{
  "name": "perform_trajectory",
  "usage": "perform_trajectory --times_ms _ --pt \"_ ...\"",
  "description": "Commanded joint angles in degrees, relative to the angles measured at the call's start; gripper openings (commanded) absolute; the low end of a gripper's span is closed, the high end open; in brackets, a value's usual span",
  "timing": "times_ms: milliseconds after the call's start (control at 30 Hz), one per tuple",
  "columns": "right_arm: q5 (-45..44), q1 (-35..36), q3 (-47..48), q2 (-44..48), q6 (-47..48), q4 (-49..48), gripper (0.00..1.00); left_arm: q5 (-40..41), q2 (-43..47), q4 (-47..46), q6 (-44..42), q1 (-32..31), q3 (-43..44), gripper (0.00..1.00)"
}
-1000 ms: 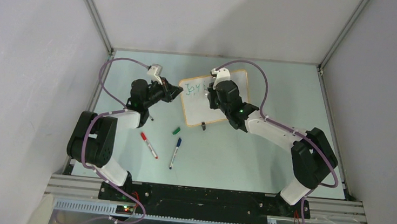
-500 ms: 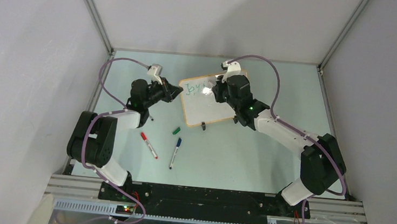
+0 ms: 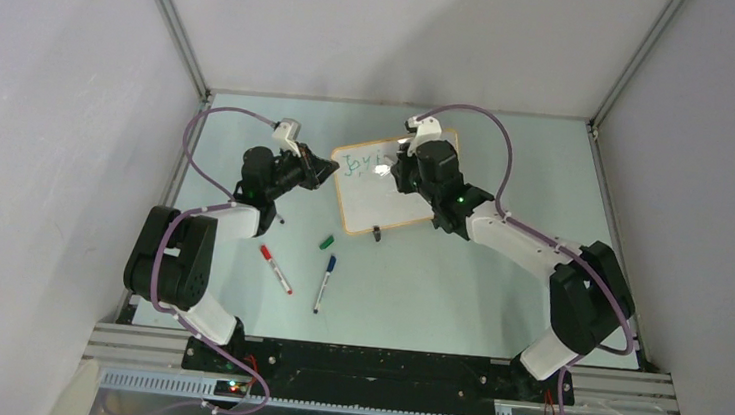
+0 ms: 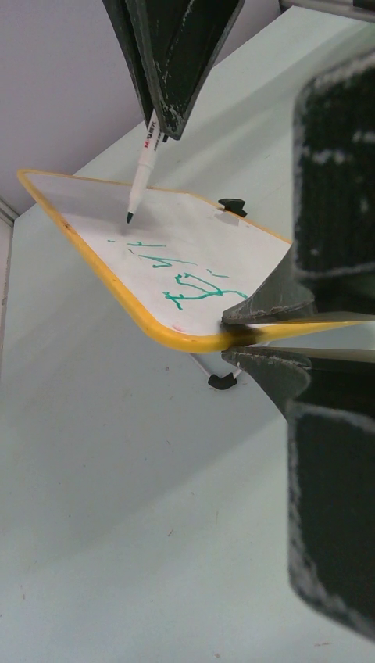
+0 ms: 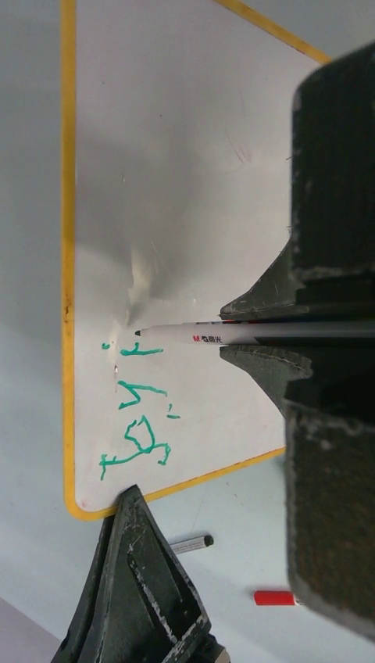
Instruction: Write a sentence on the whiteboard
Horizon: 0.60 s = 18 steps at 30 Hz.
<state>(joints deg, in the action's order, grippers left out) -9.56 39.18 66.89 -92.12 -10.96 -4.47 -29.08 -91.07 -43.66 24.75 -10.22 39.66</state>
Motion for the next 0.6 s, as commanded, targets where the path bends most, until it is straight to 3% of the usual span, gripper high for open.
perform_trajectory --times_ms 0,567 --pt "-0.44 -0.18 2.79 -0.70 -0.59 -0.61 0.00 0.54 0.60 -0.90 -2.91 -0.05 0.41 0.04" --pt "-1.15 -0.26 5.21 -2.96 -0.62 0.68 0.00 0.52 0.59 -0.81 -2.89 0.02 0.36 0.04"
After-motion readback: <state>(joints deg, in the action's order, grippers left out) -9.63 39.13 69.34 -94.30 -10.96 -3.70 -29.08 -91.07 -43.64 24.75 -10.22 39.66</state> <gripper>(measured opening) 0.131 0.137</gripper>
